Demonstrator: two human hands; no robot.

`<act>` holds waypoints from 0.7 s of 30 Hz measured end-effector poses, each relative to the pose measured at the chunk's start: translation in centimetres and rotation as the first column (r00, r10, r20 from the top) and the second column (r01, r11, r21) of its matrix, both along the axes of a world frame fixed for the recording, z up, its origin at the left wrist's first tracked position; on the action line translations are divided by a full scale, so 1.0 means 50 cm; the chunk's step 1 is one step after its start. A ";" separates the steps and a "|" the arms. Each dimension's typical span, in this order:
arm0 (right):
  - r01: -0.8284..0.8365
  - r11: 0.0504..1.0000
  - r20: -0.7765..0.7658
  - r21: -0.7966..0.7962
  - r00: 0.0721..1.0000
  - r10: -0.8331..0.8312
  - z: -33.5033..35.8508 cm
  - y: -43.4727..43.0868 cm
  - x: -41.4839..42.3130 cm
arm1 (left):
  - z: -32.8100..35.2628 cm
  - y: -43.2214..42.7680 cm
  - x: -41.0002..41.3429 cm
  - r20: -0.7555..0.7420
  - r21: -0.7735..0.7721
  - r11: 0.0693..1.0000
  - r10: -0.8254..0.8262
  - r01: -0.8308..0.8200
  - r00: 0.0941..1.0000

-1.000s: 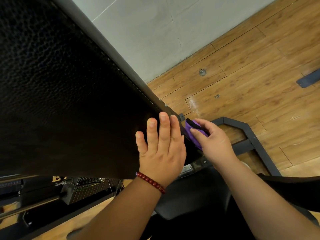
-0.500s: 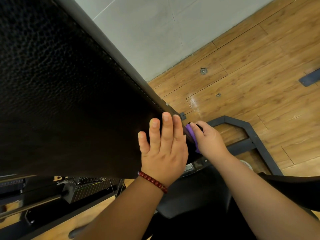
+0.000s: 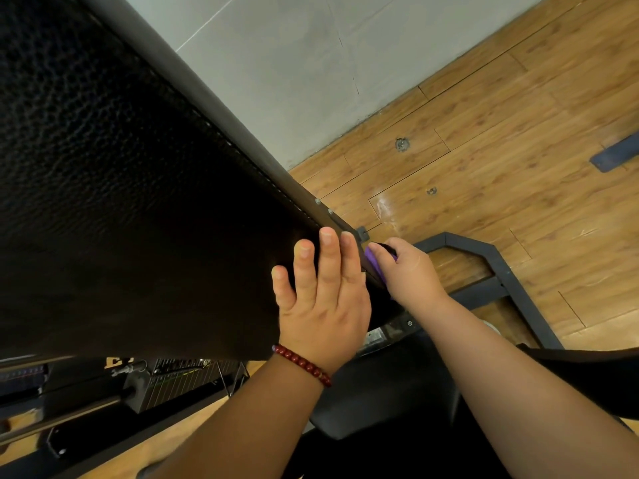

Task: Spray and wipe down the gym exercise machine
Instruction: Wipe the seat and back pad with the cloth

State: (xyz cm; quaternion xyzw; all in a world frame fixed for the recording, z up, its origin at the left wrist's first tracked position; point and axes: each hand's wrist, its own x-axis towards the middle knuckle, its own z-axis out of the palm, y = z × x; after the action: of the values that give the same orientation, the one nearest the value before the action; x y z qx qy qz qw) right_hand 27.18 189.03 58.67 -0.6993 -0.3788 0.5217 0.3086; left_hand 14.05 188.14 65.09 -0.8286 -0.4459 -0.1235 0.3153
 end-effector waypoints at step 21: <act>-0.010 1.000 -0.095 -0.029 0.995 0.007 -0.055 -0.026 0.001 | -0.016 -0.008 0.002 -0.015 -0.024 1.000 -0.019 0.019 1.000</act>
State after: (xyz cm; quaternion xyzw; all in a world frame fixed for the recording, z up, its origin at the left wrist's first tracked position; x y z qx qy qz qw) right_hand 27.23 187.74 55.91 -0.6767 -0.3591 0.5611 0.3135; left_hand 14.14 187.72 64.31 -0.8375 -0.4370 -0.1148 0.3074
